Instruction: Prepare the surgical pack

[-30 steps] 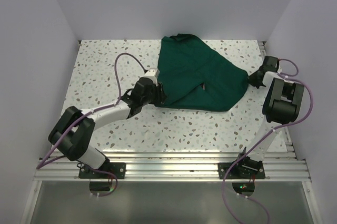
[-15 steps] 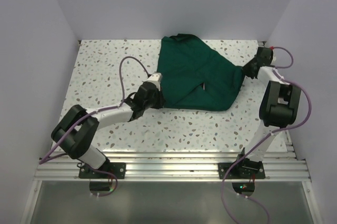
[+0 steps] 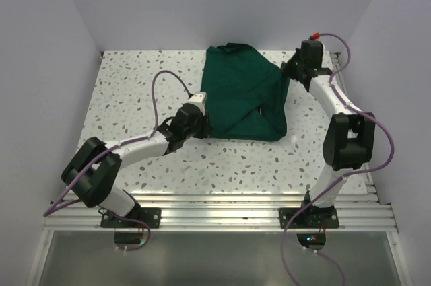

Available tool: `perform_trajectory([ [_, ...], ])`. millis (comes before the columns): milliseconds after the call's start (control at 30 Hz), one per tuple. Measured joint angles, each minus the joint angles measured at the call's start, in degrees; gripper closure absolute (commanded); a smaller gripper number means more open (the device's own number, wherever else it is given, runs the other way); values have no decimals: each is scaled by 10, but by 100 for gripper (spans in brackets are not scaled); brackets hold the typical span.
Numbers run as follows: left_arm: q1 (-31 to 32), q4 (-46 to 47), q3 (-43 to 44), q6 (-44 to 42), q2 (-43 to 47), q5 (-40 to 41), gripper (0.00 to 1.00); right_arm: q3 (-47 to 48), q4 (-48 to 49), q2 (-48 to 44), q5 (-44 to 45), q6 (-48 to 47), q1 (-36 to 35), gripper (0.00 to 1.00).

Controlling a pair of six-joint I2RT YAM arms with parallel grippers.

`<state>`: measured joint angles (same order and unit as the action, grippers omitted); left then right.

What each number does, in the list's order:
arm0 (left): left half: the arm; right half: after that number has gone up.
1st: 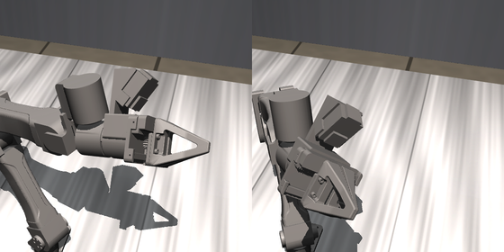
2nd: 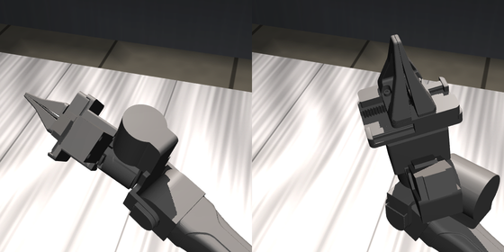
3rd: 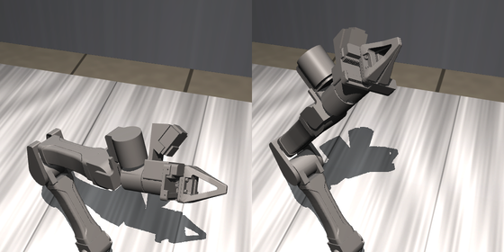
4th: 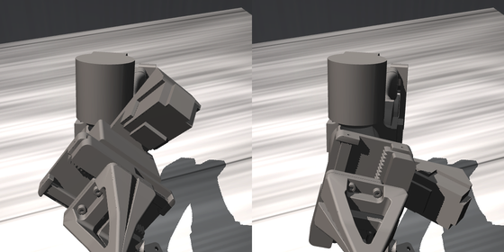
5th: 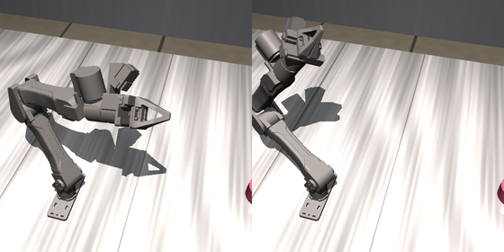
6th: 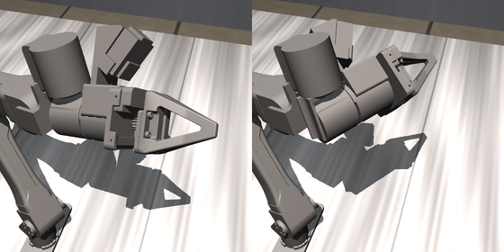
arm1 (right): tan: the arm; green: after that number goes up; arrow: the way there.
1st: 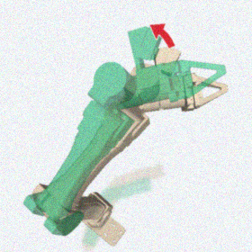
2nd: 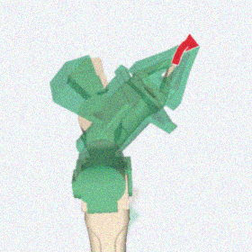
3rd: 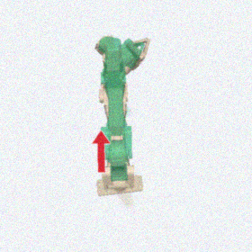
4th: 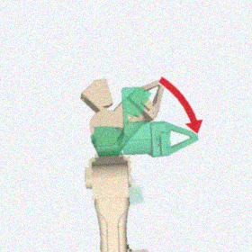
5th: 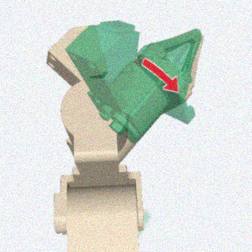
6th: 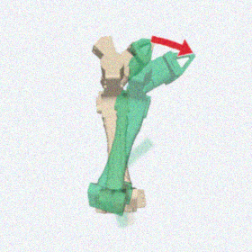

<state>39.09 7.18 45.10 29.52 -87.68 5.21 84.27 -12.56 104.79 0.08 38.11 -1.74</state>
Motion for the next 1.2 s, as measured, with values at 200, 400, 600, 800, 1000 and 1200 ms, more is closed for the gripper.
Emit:
perform_trajectory([
  [200, -13, -42, 22, -1, 43, 0, 55, 52, -13, -6, -2, -16, -55, 100],
  [400, -54, -99, 83, -2, 32, 1, 49, 68, -34, -6, -3, -26, -81, 100],
  [600, -78, -116, 99, -6, -16, -2, 45, 87, -40, 1, -2, -32, -102, 100],
  [800, -78, -127, 115, -10, -70, -16, 51, 104, -46, 14, -2, -38, -127, 100],
  [1000, -77, -124, 121, -16, -85, -26, 78, 110, -47, 20, -2, -45, -149, 100],
  [1200, -77, -120, 121, -23, -86, -26, 83, 128, -46, 32, -1, -49, -176, 100],
])
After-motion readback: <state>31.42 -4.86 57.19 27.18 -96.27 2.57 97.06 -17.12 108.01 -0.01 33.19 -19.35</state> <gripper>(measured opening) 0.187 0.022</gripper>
